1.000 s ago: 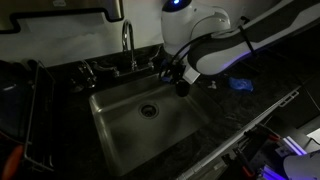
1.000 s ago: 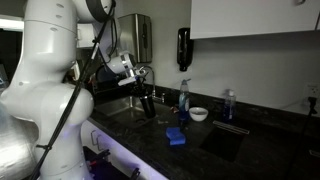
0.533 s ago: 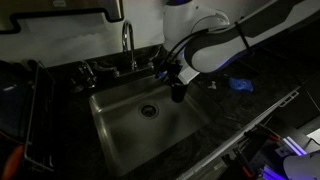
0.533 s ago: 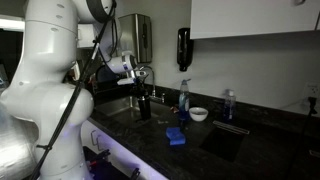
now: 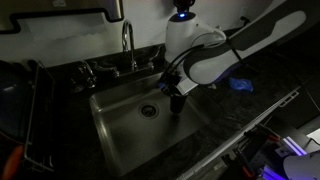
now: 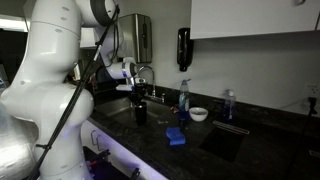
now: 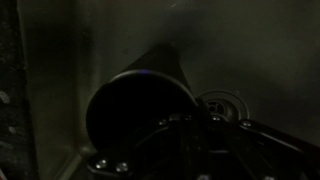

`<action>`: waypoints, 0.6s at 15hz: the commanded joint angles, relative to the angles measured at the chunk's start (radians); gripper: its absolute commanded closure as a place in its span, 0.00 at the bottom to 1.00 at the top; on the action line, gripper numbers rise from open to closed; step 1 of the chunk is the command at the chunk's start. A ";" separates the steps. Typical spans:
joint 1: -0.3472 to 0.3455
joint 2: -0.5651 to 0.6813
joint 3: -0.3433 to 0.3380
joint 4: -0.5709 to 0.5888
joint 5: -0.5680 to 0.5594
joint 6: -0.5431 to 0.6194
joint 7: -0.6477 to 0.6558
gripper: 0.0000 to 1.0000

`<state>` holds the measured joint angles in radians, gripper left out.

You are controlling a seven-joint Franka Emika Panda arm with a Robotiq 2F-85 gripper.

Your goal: Pick up the cup from the counter, spill the water in the cup into the sink and put the cup in the sink

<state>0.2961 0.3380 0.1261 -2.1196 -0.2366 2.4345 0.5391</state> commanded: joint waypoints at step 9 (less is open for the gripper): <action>0.016 0.011 -0.008 -0.077 0.051 0.096 -0.022 0.66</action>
<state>0.3040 0.3518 0.1261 -2.1759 -0.2187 2.5074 0.5390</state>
